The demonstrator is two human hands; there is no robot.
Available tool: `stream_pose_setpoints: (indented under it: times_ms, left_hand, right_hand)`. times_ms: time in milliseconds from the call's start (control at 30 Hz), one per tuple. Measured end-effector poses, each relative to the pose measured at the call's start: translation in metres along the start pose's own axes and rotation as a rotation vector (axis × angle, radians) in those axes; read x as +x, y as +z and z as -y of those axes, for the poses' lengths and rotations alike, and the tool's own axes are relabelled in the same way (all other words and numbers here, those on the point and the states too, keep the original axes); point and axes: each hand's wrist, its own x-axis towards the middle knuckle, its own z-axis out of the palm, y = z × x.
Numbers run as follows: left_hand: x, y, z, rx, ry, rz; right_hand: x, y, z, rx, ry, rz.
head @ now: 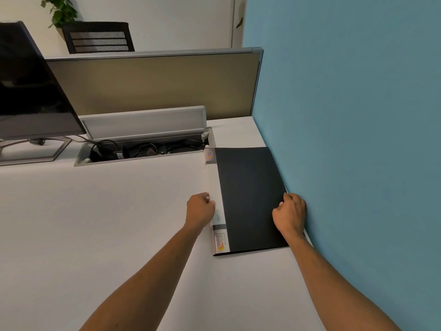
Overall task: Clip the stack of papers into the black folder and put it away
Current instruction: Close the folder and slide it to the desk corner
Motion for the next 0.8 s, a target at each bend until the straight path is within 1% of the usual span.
stream_pose_setpoints:
  times_ms: [167,333,533,667,800]
  left_hand:
    - [-0.001,0.003,-0.005,0.007,0.007,-0.029]
    - [-0.003,0.002,-0.006,0.007,0.013,-0.021]
    - [-0.009,-0.007,-0.001,-0.049,0.004,0.002]
    - [-0.013,-0.021,0.002,-0.032,0.011,-0.051]
    - [-0.019,-0.042,0.013,-0.022,0.048,-0.076]
  right_hand:
    - [0.004,-0.003,0.004,-0.019,0.0,0.024]
    - [0.006,-0.005,0.007,-0.053,-0.009,0.047]
    - [0.004,-0.01,0.008,-0.01,-0.018,0.041]
    - [-0.003,-0.013,0.014,0.022,-0.055,-0.009]
    - [-0.016,-0.01,0.029,0.017,-0.113,0.008]
